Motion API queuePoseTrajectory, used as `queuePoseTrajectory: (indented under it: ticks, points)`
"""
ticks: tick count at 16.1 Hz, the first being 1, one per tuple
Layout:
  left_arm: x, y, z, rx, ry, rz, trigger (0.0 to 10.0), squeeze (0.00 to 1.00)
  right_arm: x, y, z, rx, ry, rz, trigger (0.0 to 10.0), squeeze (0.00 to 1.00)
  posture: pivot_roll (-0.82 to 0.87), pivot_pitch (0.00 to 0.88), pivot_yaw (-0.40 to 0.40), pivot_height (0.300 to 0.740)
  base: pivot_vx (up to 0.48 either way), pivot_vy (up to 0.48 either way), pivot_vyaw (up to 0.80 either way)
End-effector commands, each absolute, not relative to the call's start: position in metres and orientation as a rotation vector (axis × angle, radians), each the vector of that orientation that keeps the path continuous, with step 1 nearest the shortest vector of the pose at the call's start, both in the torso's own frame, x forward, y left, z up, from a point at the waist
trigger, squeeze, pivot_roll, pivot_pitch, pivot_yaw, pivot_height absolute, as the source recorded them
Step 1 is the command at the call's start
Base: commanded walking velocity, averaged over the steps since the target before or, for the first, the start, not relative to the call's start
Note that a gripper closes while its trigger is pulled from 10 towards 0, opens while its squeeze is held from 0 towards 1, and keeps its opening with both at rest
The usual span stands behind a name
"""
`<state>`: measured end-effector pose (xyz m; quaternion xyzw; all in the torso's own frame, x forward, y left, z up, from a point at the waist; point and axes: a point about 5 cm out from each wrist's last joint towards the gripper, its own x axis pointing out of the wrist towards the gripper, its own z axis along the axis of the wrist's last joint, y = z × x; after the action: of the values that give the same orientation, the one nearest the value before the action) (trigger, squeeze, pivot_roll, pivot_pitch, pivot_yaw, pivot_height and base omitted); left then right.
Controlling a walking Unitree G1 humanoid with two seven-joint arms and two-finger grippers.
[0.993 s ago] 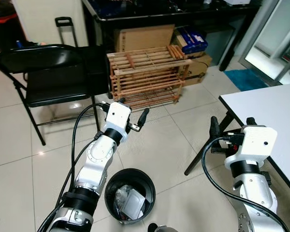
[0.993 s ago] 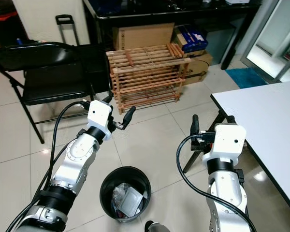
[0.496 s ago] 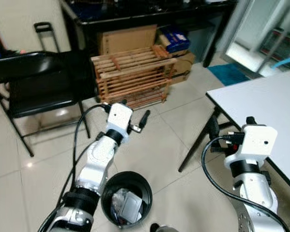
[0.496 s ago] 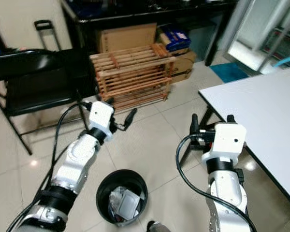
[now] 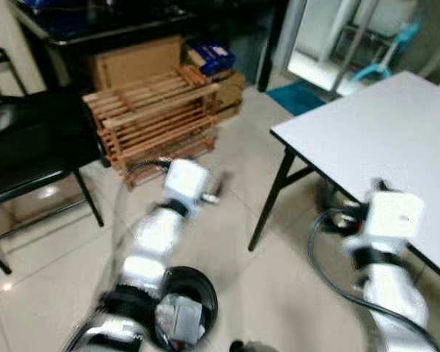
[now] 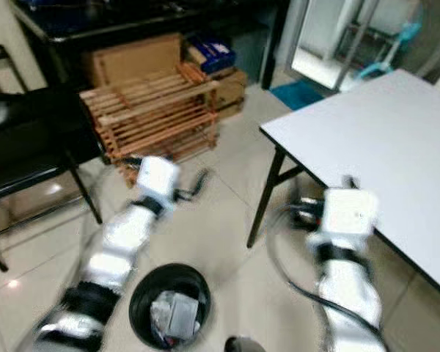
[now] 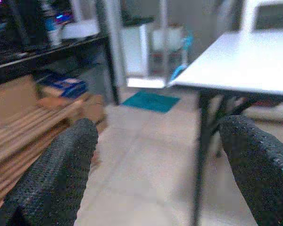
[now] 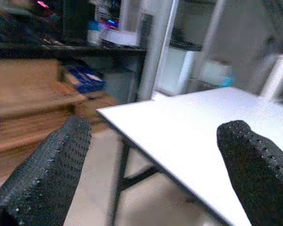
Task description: Picking trash to rubbish bin
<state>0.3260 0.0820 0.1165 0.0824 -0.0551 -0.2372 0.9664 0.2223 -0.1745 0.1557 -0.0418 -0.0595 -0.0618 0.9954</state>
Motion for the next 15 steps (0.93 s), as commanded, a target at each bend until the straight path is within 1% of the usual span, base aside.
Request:
queuePoseTrajectory:
  ticks: [1, 13, 15]
  points:
    - [0.3286, 0.0903, 0.1145, 0.193, -0.092, -0.456, 10.0, 0.0, 0.2225, -0.1702, 0.1593, -0.063, -0.136, -0.107, 10.0, 0.0, 0.05, 0.064, -0.036, 0.74, 0.0, 0.0, 0.0]
    - [0.3303, 0.0852, 0.1121, 0.196, -0.069, -0.463, 10.0, 0.0, 0.2245, -0.1686, 0.1588, -0.068, -0.135, -0.094, 10.0, 0.0, 0.05, 0.058, -0.038, 0.74, 0.0, 0.0, 0.0]
    - [0.3304, 0.0845, 0.1114, 0.193, -0.064, -0.466, 10.0, 0.0, 0.2246, -0.1686, 0.1584, -0.068, -0.133, -0.093, 10.0, 0.0, 0.05, 0.057, -0.038, 0.74, 0.0, -0.291, 0.0]
